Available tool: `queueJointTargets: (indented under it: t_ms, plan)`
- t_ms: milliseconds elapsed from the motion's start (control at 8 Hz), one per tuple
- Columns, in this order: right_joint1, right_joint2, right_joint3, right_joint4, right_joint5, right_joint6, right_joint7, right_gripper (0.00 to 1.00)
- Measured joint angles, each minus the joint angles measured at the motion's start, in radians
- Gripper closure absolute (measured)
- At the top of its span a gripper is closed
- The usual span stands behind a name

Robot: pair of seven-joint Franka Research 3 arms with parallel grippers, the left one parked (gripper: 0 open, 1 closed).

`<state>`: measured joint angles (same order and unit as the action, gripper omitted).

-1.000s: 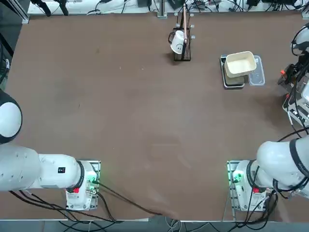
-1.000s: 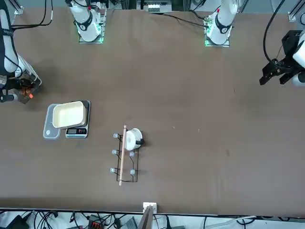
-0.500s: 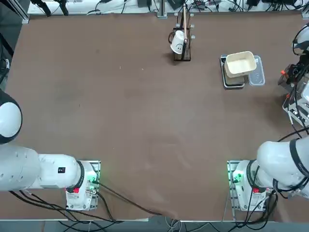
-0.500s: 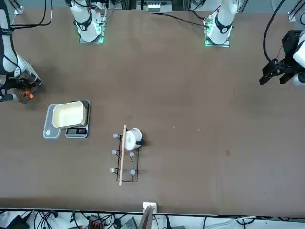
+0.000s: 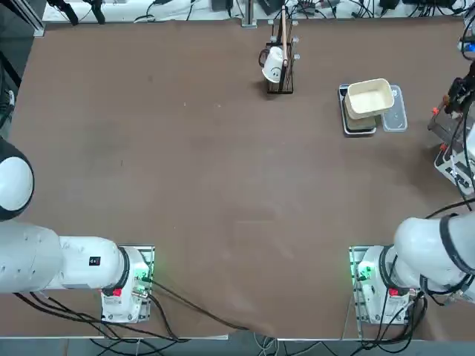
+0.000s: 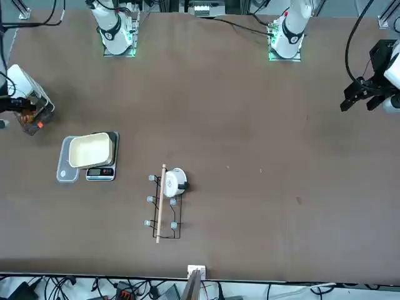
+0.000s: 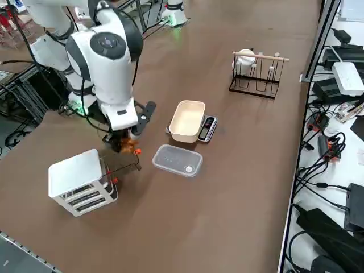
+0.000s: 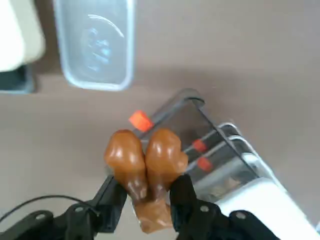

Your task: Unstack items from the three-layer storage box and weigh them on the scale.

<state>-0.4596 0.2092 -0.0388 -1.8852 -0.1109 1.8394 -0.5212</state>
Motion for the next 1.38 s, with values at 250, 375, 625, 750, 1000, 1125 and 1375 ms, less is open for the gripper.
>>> queueJointTargets:
  t_ms: [250, 375, 625, 750, 1000, 1125, 1375]
  plan:
    - [0.026, -0.001, 0.001, 0.071, 0.112, -0.072, 0.037, 0.48]
    - [0.058, 0.003, 0.003, 0.082, 0.178, -0.08, 0.114, 0.48]
    - [0.147, 0.042, 0.009, 0.082, 0.277, -0.054, 0.286, 0.52]
    - [0.205, 0.076, 0.011, 0.082, 0.292, -0.013, 0.361, 0.52]
    - [0.3, 0.14, 0.012, 0.083, 0.294, 0.05, 0.473, 0.5]
    - [0.327, 0.157, 0.012, 0.083, 0.294, 0.058, 0.495, 0.44]
    - [0.343, 0.164, 0.008, 0.085, 0.294, 0.053, 0.503, 0.22]
